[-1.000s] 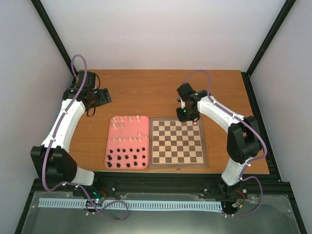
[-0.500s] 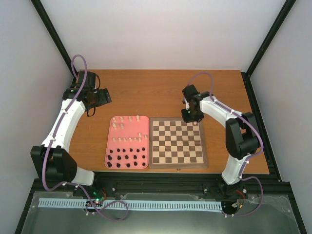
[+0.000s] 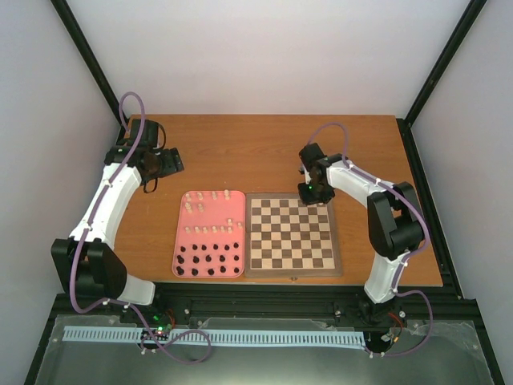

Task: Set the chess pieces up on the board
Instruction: Place the chess piece on the chessboard.

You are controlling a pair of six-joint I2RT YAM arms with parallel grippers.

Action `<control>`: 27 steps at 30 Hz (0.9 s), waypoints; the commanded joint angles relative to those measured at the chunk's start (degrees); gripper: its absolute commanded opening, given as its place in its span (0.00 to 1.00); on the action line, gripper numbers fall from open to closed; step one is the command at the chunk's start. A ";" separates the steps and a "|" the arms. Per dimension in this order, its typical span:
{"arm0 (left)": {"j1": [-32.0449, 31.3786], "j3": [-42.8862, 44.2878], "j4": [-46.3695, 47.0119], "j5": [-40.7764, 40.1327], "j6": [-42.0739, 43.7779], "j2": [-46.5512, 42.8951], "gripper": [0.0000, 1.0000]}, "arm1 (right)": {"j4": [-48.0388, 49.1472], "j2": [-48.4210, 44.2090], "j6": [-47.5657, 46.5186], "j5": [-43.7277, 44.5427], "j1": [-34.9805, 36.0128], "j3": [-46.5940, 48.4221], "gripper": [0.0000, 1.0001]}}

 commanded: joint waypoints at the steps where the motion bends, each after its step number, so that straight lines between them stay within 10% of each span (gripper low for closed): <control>1: 0.30 0.28 0.54 0.13 1.21 -0.33 0.92 | 1.11 1.10 -0.56 1.22 -0.46 -0.16 0.05; 27: 0.29 0.09 0.72 0.22 1.20 -0.25 0.92 | 0.95 0.90 -0.66 1.08 -0.52 0.03 0.23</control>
